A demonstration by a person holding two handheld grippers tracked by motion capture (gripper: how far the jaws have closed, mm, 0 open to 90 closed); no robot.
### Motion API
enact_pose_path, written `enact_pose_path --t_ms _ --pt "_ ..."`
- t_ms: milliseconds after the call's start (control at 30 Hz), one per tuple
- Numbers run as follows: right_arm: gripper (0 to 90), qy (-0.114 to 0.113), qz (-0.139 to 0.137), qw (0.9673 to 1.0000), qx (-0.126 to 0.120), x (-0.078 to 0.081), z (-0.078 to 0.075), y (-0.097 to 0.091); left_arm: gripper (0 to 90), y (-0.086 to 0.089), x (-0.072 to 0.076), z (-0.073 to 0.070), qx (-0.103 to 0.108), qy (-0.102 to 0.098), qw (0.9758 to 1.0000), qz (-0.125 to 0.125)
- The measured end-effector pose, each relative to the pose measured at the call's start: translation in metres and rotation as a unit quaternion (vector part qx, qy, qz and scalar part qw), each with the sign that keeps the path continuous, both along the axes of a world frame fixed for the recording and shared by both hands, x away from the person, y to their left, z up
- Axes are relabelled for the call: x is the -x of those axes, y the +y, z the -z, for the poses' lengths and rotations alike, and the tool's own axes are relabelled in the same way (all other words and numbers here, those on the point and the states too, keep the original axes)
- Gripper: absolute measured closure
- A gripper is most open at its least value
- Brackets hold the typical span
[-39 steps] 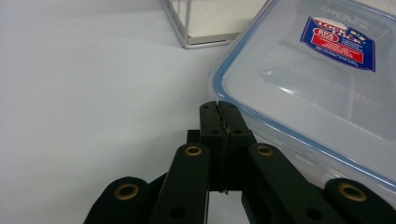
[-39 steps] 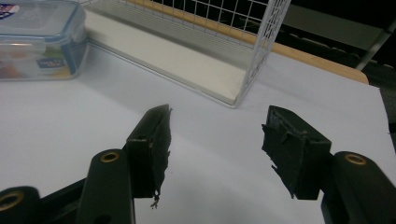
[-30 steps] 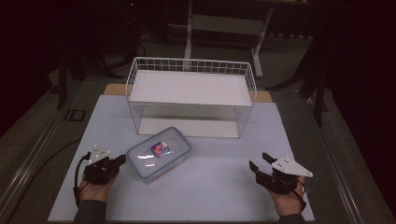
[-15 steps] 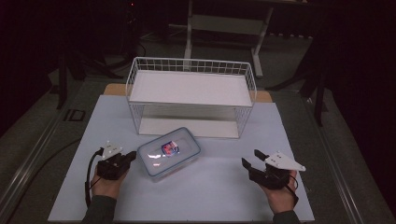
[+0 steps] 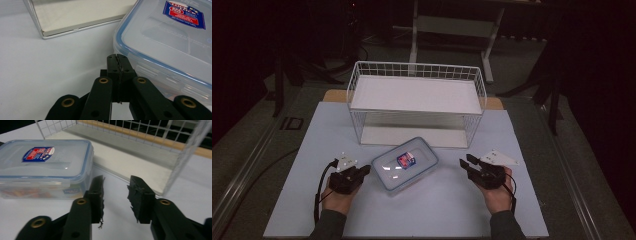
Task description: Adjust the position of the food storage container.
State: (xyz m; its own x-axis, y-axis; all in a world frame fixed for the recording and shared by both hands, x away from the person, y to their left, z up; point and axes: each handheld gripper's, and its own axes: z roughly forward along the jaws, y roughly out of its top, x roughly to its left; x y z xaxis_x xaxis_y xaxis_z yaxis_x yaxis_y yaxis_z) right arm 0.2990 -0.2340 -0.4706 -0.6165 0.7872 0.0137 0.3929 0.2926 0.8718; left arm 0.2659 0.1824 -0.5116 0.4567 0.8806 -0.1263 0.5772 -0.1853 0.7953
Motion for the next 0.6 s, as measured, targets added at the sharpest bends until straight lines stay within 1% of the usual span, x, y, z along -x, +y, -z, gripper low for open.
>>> enact_pose_path --t_ms 33,100,167,233,300,333,400,467,533,600 --pt "69.2 0.003 -0.003 1.0000 0.001 -0.004 0.002 0.003 89.8 -0.002 0.000 0.000 0.000 0.001 1.0000 0.005" --pt "72.9 0.006 -0.005 1.0000 0.002 -0.009 0.004 0.008 89.8 -0.008 0.002 0.001 -0.001 -0.003 0.9999 0.013" --pt "75.1 0.008 -0.009 0.9999 0.003 -0.013 0.005 0.014 89.8 -0.013 0.003 0.001 -0.002 -0.003 0.9997 0.022" --pt "77.5 0.010 -0.010 0.9998 0.011 -0.017 0.006 0.018 89.8 -0.017 0.004 0.000 -0.003 -0.004 0.9995 0.032" --pt "80.6 0.012 -0.006 0.9998 0.017 -0.021 0.008 0.018 89.7 -0.017 0.005 -0.001 -0.003 -0.001 0.9994 0.035" --pt "84.9 0.016 -0.004 0.9997 0.016 -0.023 0.009 0.017 89.7 -0.015 0.006 -0.002 0.009 0.002 0.9992 0.039" --pt "89.2 0.027 -0.003 0.9996 0.008 -0.027 0.010 0.015 89.7 -0.013 0.008 -0.004 0.019 0.005 0.9990 0.040" --pt "89.8 0.037 -0.007 0.9993 0.002 -0.031 0.011 0.015 89.7 -0.012 0.011 -0.005 0.020 0.006 0.9989 0.042" --pt "89.8 0.040 -0.011 0.9991 0.005 -0.033 0.012 0.019 89.7 -0.014 0.014 -0.005 0.017 0.008 0.9988 0.046" --pt "89.8 0.042 -0.017 0.9989 0.012 -0.037 0.015 0.026 89.7 -0.016 0.015 -0.005 0.014 0.011 0.9986 0.050"
